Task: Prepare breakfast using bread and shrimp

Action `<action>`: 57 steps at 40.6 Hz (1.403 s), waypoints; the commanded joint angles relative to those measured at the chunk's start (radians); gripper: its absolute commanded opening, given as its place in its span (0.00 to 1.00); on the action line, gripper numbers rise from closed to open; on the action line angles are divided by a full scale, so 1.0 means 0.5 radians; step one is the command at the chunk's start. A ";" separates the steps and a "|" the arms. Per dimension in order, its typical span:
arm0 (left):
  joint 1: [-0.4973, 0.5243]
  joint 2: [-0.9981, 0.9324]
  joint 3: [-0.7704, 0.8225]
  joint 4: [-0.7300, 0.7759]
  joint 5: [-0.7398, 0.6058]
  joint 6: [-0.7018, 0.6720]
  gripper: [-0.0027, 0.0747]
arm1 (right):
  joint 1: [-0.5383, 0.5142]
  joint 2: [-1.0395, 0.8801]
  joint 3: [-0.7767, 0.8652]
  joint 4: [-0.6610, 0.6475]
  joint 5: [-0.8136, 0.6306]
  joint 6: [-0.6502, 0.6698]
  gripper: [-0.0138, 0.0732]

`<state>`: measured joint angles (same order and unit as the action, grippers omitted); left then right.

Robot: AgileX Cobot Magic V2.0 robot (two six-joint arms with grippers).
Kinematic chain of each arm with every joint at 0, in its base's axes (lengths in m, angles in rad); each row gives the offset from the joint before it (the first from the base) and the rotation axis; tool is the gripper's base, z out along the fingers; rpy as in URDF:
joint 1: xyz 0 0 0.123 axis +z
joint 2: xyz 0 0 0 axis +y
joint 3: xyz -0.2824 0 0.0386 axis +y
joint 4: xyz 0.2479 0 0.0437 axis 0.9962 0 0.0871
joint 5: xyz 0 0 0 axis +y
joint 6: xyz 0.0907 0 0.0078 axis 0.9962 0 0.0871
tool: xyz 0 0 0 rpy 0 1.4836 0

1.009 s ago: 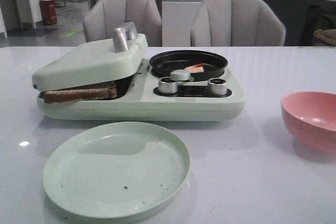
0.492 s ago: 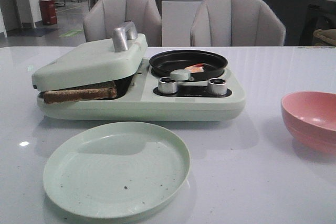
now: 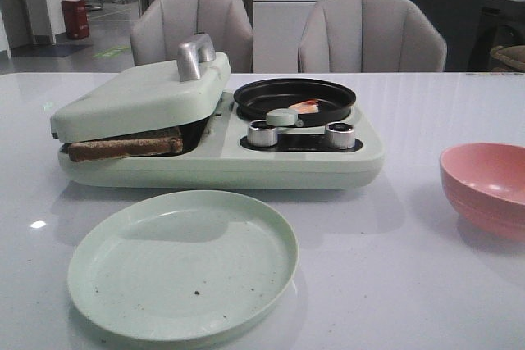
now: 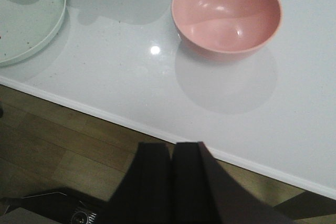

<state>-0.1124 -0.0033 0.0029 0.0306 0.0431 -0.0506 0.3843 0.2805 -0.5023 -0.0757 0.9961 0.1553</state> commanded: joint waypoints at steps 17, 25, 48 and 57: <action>0.023 -0.040 0.056 -0.020 -0.192 0.000 0.16 | 0.003 0.018 -0.053 -0.022 -0.141 0.005 0.20; 0.023 -0.040 0.056 -0.020 -0.192 0.000 0.16 | 0.003 0.018 -0.053 -0.022 -0.141 0.005 0.20; 0.023 -0.040 0.056 -0.020 -0.192 0.000 0.16 | -0.559 -0.390 0.337 -0.126 -1.097 0.002 0.20; 0.023 -0.040 0.056 -0.020 -0.192 0.000 0.16 | -0.722 -0.627 0.681 -0.126 -1.229 0.002 0.20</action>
<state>-0.1012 -0.0033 0.0029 0.0283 0.0415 -0.0506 0.0513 -0.0061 -0.1838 -0.1243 0.5082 0.1553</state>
